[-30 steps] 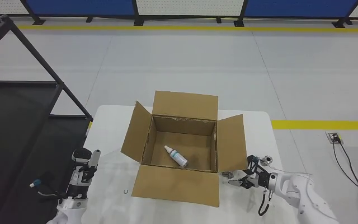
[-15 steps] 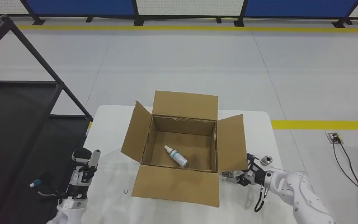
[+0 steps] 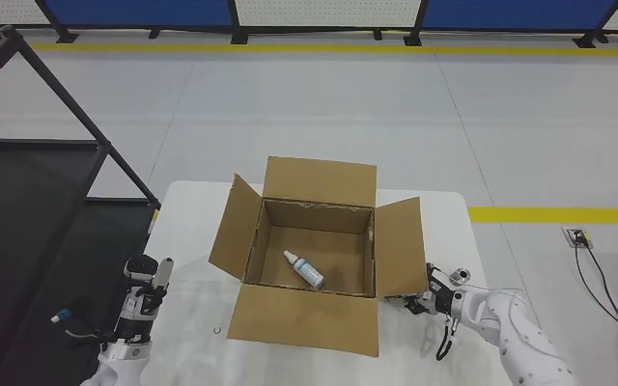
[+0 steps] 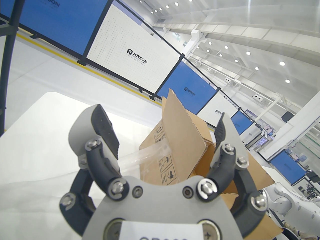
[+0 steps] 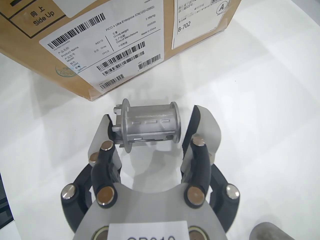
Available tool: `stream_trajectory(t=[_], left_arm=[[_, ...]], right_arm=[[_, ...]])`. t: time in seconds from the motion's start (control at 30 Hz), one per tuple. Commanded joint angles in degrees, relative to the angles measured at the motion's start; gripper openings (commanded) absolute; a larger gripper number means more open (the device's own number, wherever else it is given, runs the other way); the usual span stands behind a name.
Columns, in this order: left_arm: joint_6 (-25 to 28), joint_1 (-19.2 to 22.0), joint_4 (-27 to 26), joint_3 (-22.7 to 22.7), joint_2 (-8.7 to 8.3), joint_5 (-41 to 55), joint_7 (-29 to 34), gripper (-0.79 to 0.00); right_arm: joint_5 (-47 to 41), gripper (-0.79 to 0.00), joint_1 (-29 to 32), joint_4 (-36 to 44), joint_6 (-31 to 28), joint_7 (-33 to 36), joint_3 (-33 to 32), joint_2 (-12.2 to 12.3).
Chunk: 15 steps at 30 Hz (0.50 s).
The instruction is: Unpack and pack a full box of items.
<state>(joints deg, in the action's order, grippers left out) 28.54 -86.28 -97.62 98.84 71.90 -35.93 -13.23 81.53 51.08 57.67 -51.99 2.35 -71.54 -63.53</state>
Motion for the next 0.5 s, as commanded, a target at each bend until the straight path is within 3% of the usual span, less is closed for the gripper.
stream_trajectory(t=[0.0,0.03,0.2,0.47], left_arm=[[0.0,0.0,0.0,0.0,0.00,0.0,0.0,0.000],[0.0,0.0,0.0,0.0,0.00,0.0,0.0,0.000],[0.0,0.0,0.0,0.0,0.00,0.0,0.0,0.000],[0.0,0.0,0.0,0.0,0.00,0.0,0.0,0.000]], right_arm=[[-0.1,-0.597,0.0,0.0,-0.1,-0.3,-0.2,0.2],[-0.2,-0.659,0.1,0.2,0.0,-0.7,-0.4,0.2],[0.1,-0.785,2.2,2.2,0.1,-3.1,-2.6,1.2],[-5.9,-0.785,11.0,9.8,2.0,-8.7,-12.7,3.5]])
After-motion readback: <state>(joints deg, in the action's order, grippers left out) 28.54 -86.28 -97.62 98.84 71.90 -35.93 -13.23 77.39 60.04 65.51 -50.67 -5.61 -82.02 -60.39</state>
